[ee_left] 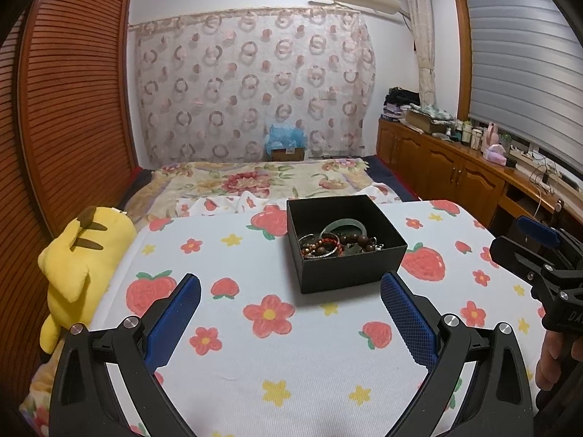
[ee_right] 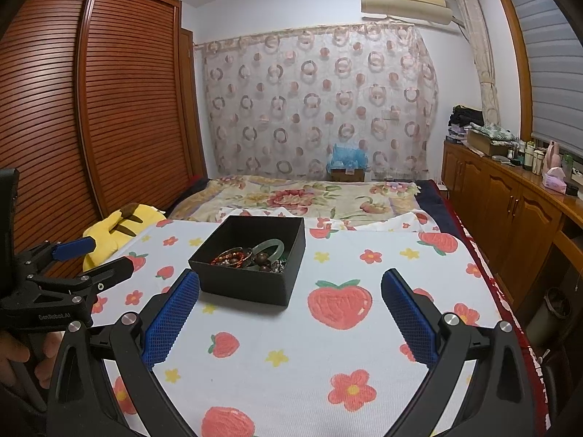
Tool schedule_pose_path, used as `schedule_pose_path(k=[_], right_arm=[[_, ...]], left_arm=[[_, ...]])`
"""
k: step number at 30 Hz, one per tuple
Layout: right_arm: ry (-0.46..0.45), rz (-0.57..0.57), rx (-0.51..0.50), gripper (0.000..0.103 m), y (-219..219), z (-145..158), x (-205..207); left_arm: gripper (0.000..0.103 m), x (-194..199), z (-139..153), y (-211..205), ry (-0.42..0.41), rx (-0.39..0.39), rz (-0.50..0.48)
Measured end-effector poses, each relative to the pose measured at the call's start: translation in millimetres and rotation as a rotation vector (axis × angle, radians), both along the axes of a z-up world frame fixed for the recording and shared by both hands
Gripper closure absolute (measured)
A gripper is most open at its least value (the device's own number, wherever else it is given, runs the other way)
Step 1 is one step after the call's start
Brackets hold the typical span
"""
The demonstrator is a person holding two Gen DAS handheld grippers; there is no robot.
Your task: Organize jewelry
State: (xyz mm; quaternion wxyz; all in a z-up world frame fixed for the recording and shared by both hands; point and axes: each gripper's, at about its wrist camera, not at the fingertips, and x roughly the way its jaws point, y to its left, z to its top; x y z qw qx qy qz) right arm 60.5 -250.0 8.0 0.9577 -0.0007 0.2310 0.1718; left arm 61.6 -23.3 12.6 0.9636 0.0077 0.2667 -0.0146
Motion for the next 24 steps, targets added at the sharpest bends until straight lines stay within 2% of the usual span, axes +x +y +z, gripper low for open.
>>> schedule_pose_path(k=[24], right_arm=[[-0.001, -0.001, 0.002, 0.002, -0.5, -1.1, -0.5]], left_arm=[[0.008, -1.3, -0.1, 0.3, -0.006, 0.001, 0.004]])
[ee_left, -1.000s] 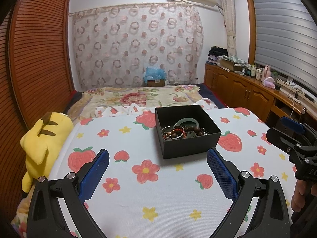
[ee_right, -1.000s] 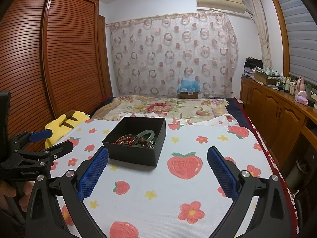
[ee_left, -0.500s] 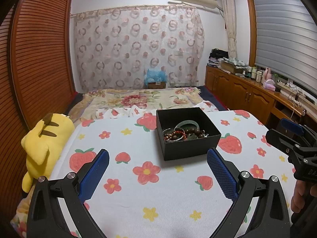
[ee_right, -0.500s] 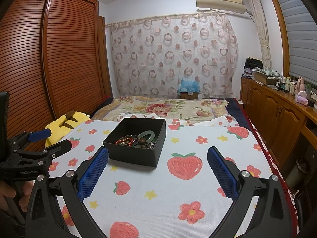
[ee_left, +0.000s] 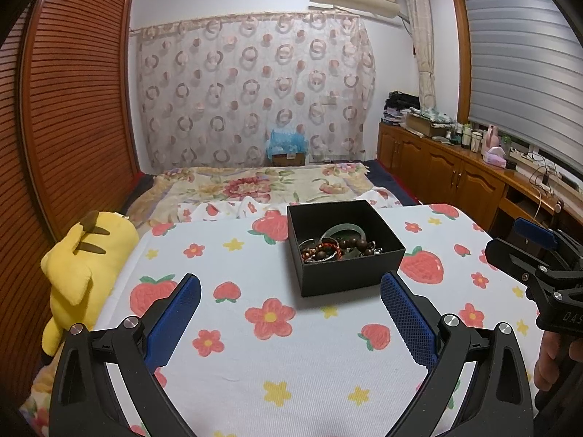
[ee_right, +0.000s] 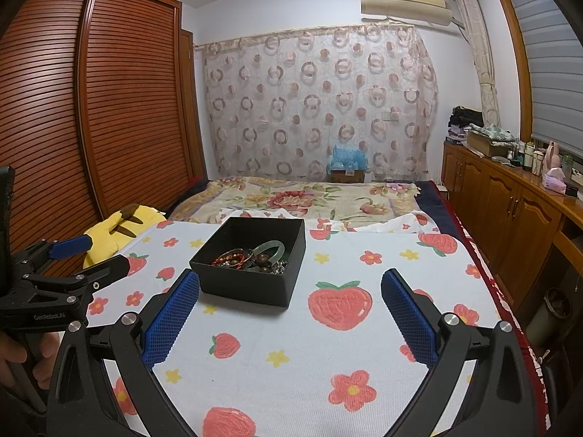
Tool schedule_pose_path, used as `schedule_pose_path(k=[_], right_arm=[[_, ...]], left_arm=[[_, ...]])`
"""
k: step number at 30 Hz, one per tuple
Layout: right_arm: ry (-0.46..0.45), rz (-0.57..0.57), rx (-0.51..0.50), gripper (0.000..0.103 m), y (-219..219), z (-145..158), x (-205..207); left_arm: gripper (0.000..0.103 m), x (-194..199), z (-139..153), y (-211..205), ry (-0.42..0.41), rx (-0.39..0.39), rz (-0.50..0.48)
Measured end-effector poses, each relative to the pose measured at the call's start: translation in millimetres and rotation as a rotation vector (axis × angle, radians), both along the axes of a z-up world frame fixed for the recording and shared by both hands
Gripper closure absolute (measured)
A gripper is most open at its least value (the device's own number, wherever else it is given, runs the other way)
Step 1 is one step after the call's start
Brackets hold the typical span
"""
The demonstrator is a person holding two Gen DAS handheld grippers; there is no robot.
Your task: Organize jewelry
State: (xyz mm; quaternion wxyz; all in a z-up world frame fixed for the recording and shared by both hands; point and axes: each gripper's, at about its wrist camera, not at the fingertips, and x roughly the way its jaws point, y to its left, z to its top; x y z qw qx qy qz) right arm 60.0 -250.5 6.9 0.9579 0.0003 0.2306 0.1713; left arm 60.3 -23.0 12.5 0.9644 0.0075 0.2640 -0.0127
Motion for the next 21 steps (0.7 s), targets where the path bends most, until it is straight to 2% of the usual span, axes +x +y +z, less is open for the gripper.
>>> schedule_pose_path(k=[21], right_arm=[[-0.002, -0.002, 0.001, 0.002, -0.4, 0.1, -0.3]], left_arm=[[0.008, 1.0, 1.9, 1.0, -0.001, 0.000, 0.003]])
